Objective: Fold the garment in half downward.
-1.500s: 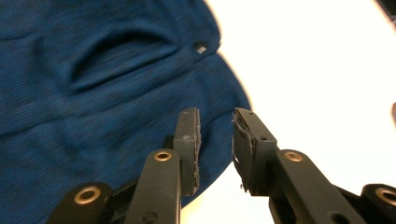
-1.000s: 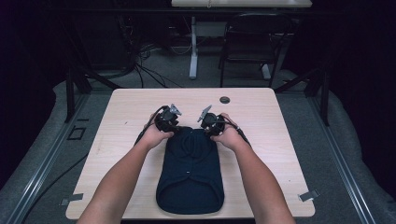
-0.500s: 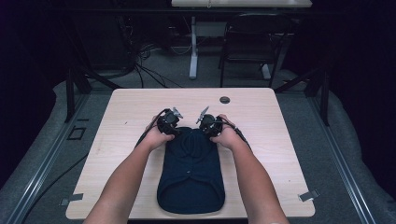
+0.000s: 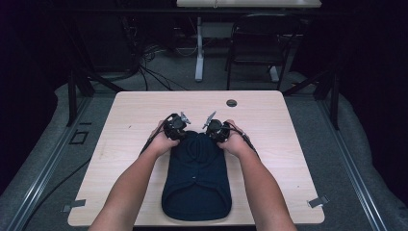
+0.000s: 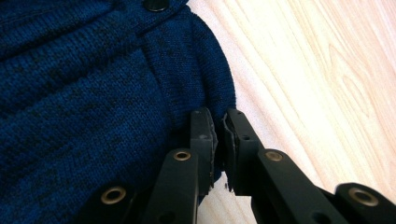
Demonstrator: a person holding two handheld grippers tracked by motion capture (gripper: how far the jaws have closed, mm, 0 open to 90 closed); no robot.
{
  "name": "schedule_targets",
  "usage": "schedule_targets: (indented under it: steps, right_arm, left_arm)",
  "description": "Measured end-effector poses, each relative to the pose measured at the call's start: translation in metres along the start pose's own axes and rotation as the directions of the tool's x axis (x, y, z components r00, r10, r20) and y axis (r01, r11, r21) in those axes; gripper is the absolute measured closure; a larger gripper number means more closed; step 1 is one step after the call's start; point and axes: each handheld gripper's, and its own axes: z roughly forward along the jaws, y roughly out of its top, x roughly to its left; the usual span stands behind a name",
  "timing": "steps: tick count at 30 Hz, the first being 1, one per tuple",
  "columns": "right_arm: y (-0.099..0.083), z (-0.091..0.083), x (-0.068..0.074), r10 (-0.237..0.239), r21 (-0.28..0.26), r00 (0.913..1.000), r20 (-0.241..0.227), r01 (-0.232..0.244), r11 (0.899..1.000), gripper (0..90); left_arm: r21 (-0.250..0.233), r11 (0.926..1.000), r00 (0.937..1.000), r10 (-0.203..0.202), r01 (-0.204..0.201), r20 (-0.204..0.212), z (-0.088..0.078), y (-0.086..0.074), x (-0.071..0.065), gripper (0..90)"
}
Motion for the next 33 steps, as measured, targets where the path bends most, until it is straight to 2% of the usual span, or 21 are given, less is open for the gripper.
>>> schedule_targets:
  steps: [5,6,8,9,11,17,18,20,21,22,23,24,25,26,27,29,33]
  right_arm:
    - [0.000,-0.001,-0.001,0.014,-0.001,0.9999,-0.005,-0.014,1.000,83.3]
    - [0.000,-0.001,0.000,0.030,-0.008,0.9995,-0.008,-0.030,1.000,83.6]
    - [0.000,-0.002,-0.001,0.031,-0.009,0.9995,-0.007,-0.031,0.999,83.8]
    - [0.002,-0.006,-0.002,0.017,0.002,0.9998,-0.010,-0.017,1.000,84.0]
    - [0.005,-0.012,-0.004,0.013,0.003,0.9999,-0.011,-0.013,1.000,84.2]
    - [0.014,-0.034,-0.011,0.016,-0.044,0.9999,-0.005,-0.017,0.999,84.4]
    - [0.019,-0.045,-0.015,0.009,-0.063,0.9998,0.018,-0.007,0.998,84.4]
    - [0.024,-0.058,-0.018,0.005,-0.085,0.9990,0.044,-0.001,0.996,84.5]
    - [0.024,-0.058,-0.018,0.005,-0.085,0.9990,0.044,-0.001,0.996,84.5]
    - [0.030,-0.072,-0.021,0.009,-0.126,0.9969,0.078,0.001,0.992,84.5]
    - [0.030,-0.072,-0.021,0.009,-0.126,0.9969,0.078,0.001,0.992,84.5]
    - [0.035,-0.085,-0.024,0.003,-0.154,0.9930,0.118,0.016,0.988,84.6]
    - [0.038,-0.092,-0.026,-0.004,-0.163,0.9905,0.137,0.026,0.986,84.6]
    - [0.038,-0.092,-0.026,-0.004,-0.163,0.9905,0.137,0.026,0.986,84.6]
    - [0.043,-0.103,-0.028,-0.011,-0.179,0.9866,0.163,0.041,0.983,84.6]
    - [0.046,-0.112,-0.030,-0.004,-0.200,0.9843,0.177,0.039,0.979,84.7]
    - [0.051,-0.126,-0.033,-0.013,-0.211,0.9787,0.205,0.057,0.976,84.7]
  left_arm:
    - [0.007,1.0000,1.0000,0.006,-0.006,-0.002,-0.001,0.001,-0.001,81.1]
    - [0.003,1.0000,1.0000,0.003,-0.003,-0.003,-0.003,0.001,0.000,81.2]
    - [0.003,1.0000,1.0000,0.001,-0.001,-0.004,-0.004,0.001,0.000,81.3]
    - [-0.001,1.0000,1.0000,0.005,-0.005,-0.008,-0.005,0.001,0.001,81.6]
    - [-0.011,0.9999,0.9999,0.006,-0.007,-0.014,-0.013,0.002,0.002,81.8]
    - [-0.056,0.9983,0.9985,0.013,-0.016,-0.053,-0.036,0.012,0.009,81.8]
    - [-0.084,0.9963,0.9971,0.013,-0.020,-0.075,-0.049,0.018,0.013,81.8]
    - [-0.110,0.9935,0.9944,0.018,-0.030,-0.104,-0.063,0.024,0.017,81.8]
    - [-0.110,0.9935,0.9944,0.018,-0.030,-0.104,-0.063,0.024,0.017,81.8]
    - [-0.136,0.9899,0.9907,0.020,-0.038,-0.134,-0.078,0.032,0.021,81.9]
    - [-0.136,0.9899,0.9907,0.020,-0.038,-0.134,-0.078,0.032,0.021,81.9]
    - [-0.156,0.9870,0.9885,0.017,-0.040,-0.150,-0.086,0.035,0.023,81.9]
    - [-0.175,0.9827,0.9835,0.029,-0.060,-0.179,-0.100,0.041,0.026,81.8]
    - [-0.175,0.9827,0.9835,0.029,-0.060,-0.179,-0.100,0.041,0.026,81.9]
    - [-0.190,0.9789,0.9797,0.038,-0.076,-0.197,-0.111,0.046,0.028,81.8]
    - [-0.219,0.9724,0.9767,0.032,-0.080,-0.212,-0.120,0.049,0.029,81.9]
    - [-0.227,0.9698,0.9718,0.035,-0.089,-0.233,-0.129,0.053,0.030,81.9]
